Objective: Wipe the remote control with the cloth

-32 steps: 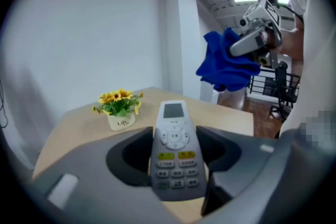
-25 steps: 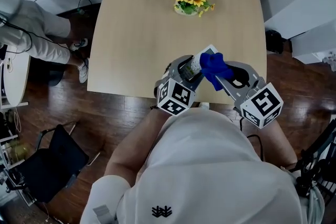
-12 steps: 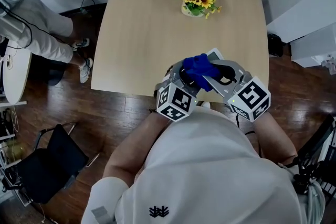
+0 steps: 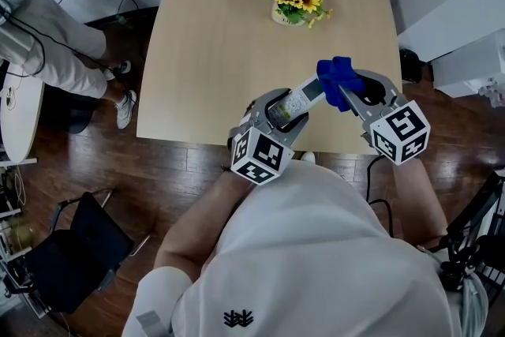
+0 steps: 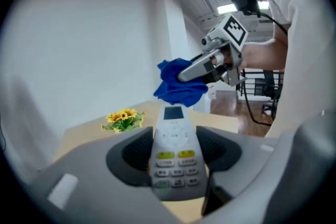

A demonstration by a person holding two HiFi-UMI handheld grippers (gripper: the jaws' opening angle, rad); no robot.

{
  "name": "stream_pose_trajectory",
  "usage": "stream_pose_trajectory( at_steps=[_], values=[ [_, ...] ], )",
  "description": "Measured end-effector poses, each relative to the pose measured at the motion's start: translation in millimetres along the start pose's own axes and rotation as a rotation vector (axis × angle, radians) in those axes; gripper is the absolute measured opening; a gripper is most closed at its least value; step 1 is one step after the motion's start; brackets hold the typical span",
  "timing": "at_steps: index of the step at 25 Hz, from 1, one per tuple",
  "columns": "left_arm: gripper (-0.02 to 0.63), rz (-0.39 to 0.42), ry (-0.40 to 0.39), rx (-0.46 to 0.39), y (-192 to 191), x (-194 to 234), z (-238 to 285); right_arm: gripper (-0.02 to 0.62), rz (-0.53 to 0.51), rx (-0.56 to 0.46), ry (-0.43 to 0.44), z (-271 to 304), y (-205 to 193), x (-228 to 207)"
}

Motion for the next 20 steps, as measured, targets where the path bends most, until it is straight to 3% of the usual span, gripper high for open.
stream_pose_trajectory(
  at_steps=[4,9,13,16,20],
  values=[
    [0.273,0.002,-0.011,-0.003,1,-1,1,0.089,0.017,-0.037,0.016,-4,14,8],
    [0.273,0.003,-0.019,-0.014,4,1,5,0.089,-0.008,-0.113,0.178,3,47,60],
    [0.273,0.002,-0.025,-0.023,8,2,6,0.089,-0.012,-0.117,0.291,13,52,97],
    [0.273,0.002,-0.023,-0.028,10,4,6,0.089,-0.011,-0.100,0.301,20,46,101],
    [0.273,0.002,-0.023,-0.029,7,4,3,0.089,0.004,-0.074,0.239,20,35,81]
  ],
)
Point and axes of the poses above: the fingertips, and each gripper's own axes: z forward along the fingers, x to its left, y out of its top, the point moved 5 cm from there along -z, backward along the fingers, and after that the axes turned 5 degrees about -z, right-handed, at the moved point
